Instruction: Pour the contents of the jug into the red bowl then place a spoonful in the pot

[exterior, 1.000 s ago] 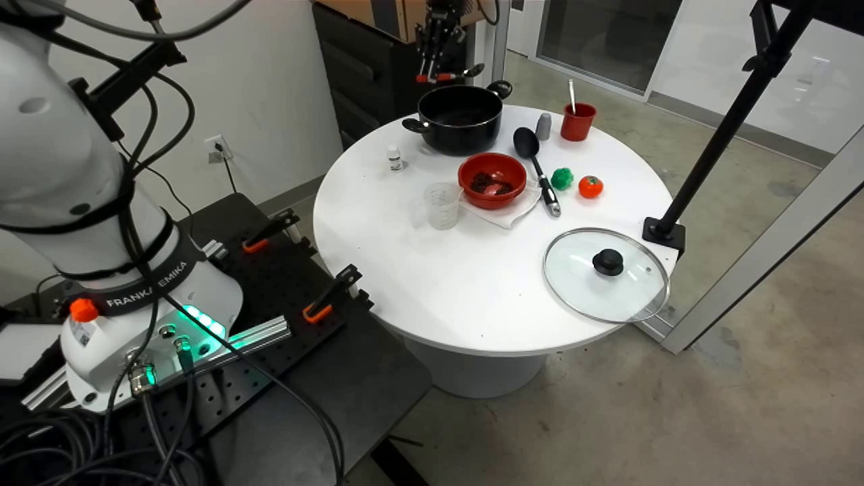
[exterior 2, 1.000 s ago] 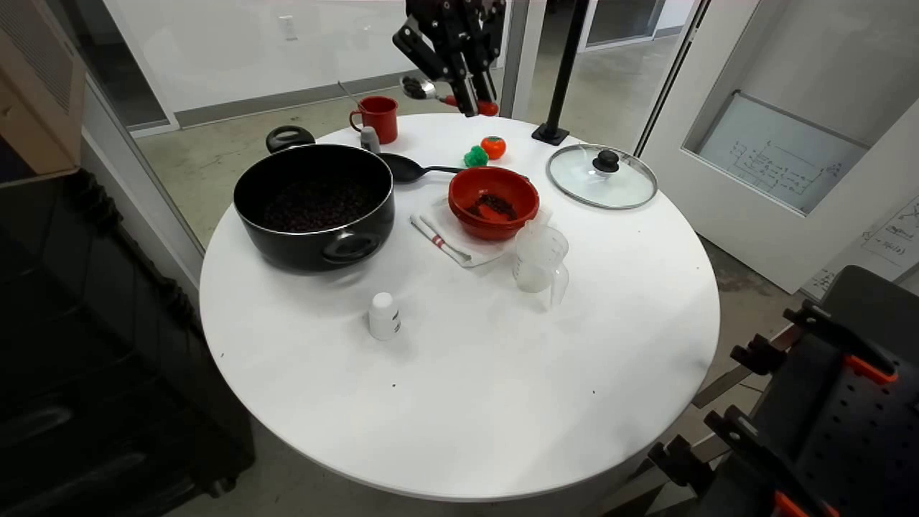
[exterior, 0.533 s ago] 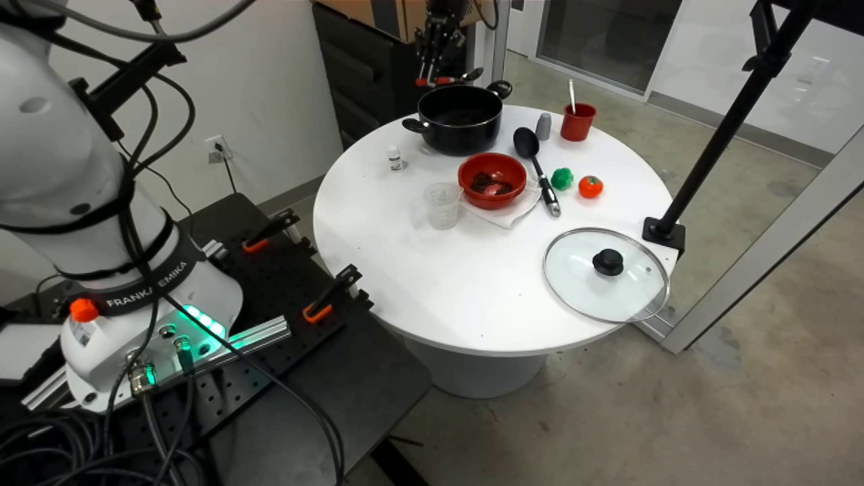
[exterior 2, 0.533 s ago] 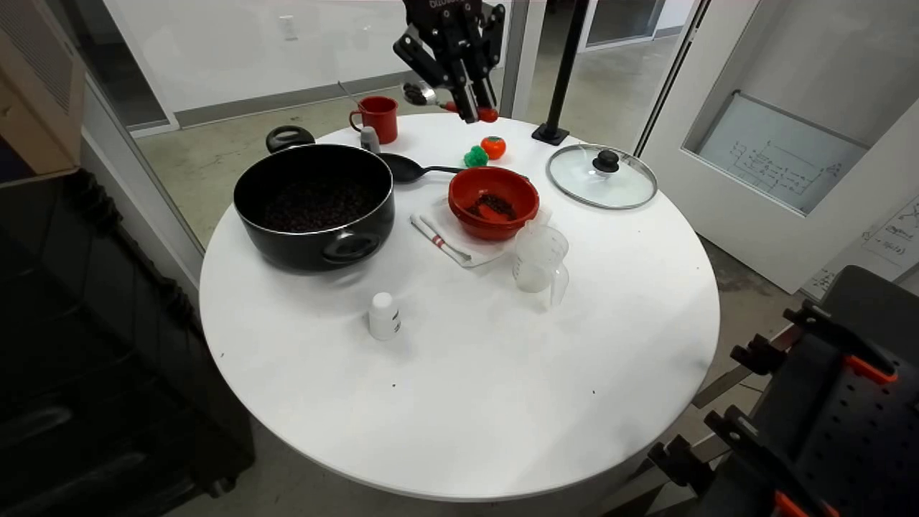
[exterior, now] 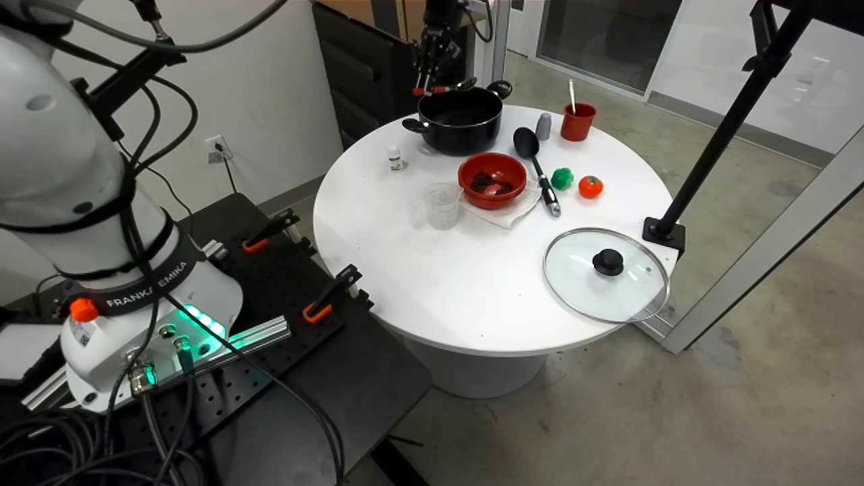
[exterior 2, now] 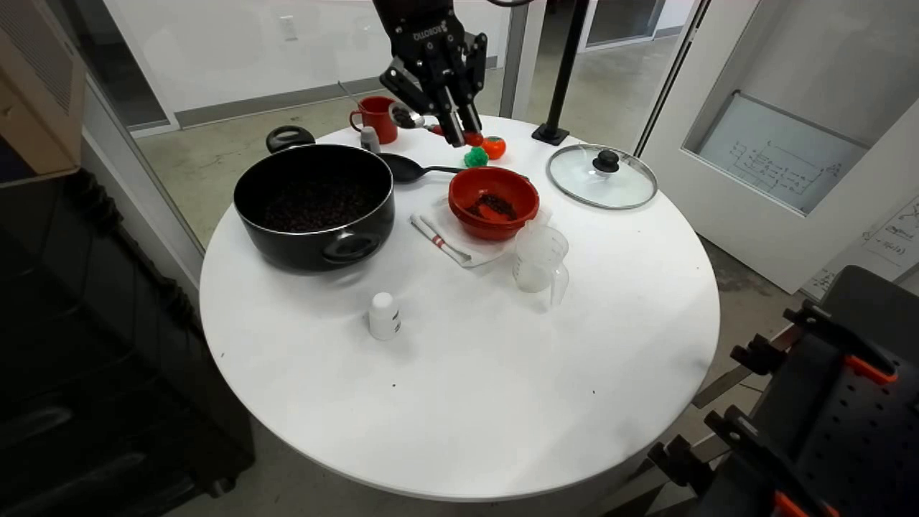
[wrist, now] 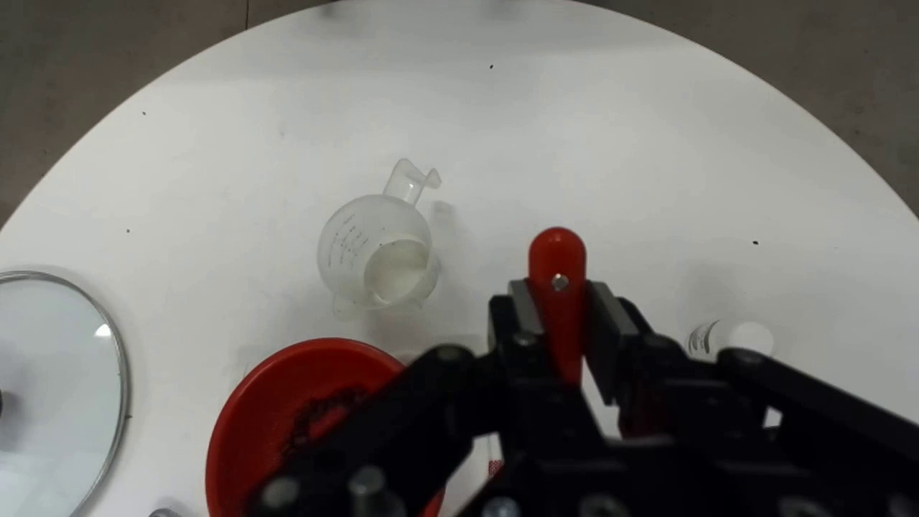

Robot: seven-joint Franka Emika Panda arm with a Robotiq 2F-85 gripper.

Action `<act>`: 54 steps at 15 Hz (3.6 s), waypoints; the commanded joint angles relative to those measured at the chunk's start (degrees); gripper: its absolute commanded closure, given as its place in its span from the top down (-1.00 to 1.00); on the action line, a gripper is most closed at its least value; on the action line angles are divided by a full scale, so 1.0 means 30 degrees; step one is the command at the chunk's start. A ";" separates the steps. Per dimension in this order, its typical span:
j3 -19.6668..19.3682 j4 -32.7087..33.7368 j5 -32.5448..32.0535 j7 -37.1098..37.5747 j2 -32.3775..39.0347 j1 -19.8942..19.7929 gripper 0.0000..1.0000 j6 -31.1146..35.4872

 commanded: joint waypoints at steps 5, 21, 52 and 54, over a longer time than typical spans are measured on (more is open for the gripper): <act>-0.0563 0.5253 0.0016 0.0639 0.3573 0.0544 -0.90 -0.1762; -0.0804 1.4987 0.0357 0.3062 0.9259 0.1292 -0.90 -0.5953; -0.1402 1.5567 -0.1864 0.2933 0.9720 0.2800 -0.90 -0.7465; -0.1088 1.5560 -0.1564 0.2799 0.9669 0.2723 -0.90 -0.7567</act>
